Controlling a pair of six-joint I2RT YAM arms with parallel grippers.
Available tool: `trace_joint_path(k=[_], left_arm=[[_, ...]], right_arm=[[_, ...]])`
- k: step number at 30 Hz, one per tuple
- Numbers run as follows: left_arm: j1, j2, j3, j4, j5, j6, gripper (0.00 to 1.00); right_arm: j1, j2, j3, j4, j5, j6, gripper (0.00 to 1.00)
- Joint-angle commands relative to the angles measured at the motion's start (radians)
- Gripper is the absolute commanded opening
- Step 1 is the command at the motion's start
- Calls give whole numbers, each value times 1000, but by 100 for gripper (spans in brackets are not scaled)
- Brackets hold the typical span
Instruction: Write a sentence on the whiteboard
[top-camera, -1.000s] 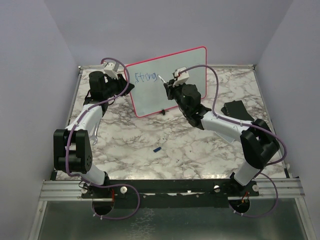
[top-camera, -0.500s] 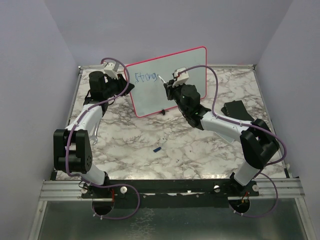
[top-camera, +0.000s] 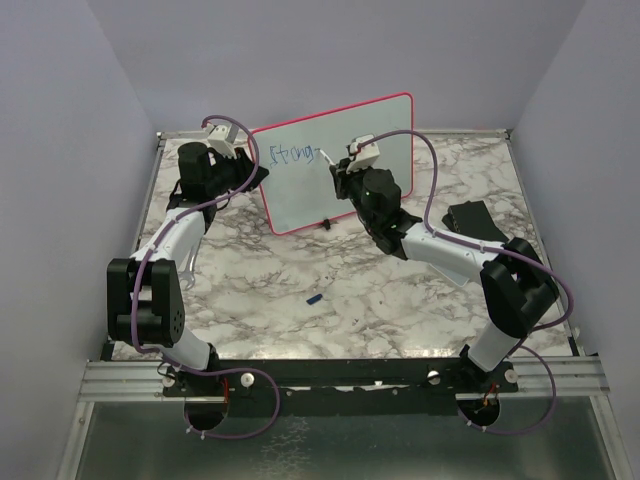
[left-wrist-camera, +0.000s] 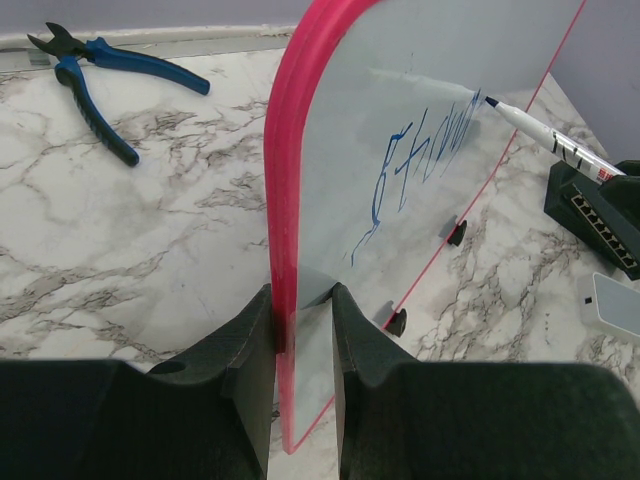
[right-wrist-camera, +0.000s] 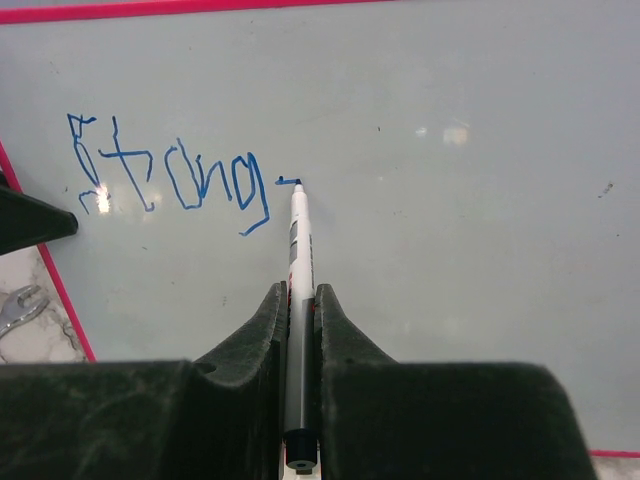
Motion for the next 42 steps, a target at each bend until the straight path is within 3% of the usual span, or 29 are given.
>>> trace_joint_path(k=[1,42], left_arm=[[-7,-12,11,-40,-20,16,12],[-9,-8,15,-40,-17,17,11]], right_arm=[[-14,-2,23,-4,40,-13,1],[-13,40,38,-40,-64,-7,1]])
